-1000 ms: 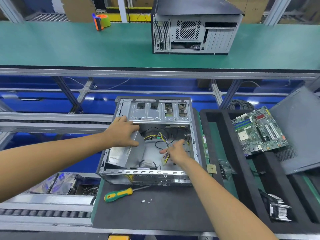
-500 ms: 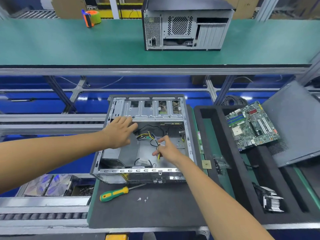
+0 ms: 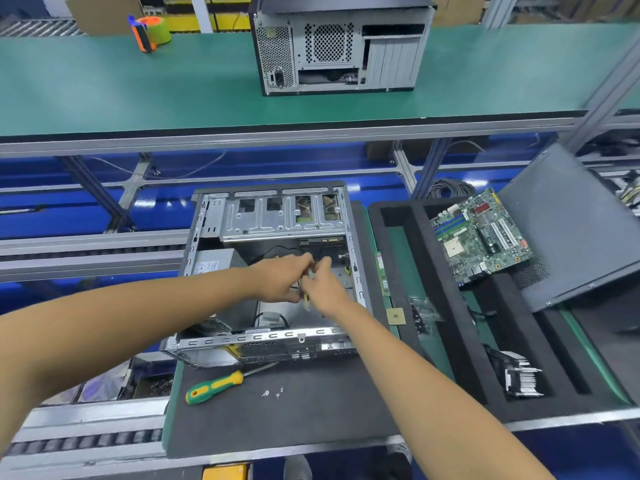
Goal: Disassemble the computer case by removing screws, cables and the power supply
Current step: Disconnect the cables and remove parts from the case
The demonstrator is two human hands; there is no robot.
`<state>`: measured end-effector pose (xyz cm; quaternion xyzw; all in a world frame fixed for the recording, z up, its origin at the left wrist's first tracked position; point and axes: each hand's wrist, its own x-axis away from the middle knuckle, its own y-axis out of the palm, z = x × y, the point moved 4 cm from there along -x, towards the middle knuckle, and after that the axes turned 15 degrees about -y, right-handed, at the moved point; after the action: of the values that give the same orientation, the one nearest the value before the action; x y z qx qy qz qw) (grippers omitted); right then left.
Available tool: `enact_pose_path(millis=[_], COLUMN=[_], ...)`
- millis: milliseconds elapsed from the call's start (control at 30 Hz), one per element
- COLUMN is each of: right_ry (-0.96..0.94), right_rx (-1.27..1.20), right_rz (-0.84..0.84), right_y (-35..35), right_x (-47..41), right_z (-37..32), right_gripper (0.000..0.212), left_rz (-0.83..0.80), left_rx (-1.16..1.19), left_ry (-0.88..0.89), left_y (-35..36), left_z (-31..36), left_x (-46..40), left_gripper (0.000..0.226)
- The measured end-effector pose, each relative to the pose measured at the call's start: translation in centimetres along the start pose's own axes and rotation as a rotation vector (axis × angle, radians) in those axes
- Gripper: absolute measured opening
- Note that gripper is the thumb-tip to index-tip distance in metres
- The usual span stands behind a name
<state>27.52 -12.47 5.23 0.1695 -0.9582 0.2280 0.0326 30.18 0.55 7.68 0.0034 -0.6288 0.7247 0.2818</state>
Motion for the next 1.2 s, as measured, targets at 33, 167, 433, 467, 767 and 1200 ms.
enact_pose_path(millis=[33, 167, 433, 467, 767, 1200], right_ry=[-0.023, -0.22, -0.425, -0.393, 0.199, 0.452], right_rx=[0.069, 0.188, 0.034, 0.018, 0.292, 0.601], right_rz=[-0.005, 0.051, 0.365, 0.423, 0.169, -0.181], right_y=[-0.4, -2.4, -9.4, -10.5, -14.3, -11.8], right_x=[0.3, 2.4, 6.2, 6.7, 13.3, 12.5], right_z=[-0.4, -2.2, 2.3, 3.9, 21.4, 25.7], right_gripper=[0.021, 0.008, 0.015, 0.019, 0.016, 0.047], left_rz=[-0.002, 0.008, 0.087, 0.091, 0.108, 0.091], left_rx=[-0.015, -0.227, -0.554, -0.532, -0.286, -0.233], left_ry=[0.013, 0.101, 0.226, 0.206, 0.134, 0.136], left_y=[0.0, 0.3, 1.5, 1.4, 2.5, 2.6], left_z=[0.0, -0.5, -0.5, -0.4, -0.4, -0.5], left_x=[-0.2, -0.8, -3.1, -3.4, -4.1, -3.2], left_gripper=[0.047, 0.051, 0.02, 0.022, 0.016, 0.024])
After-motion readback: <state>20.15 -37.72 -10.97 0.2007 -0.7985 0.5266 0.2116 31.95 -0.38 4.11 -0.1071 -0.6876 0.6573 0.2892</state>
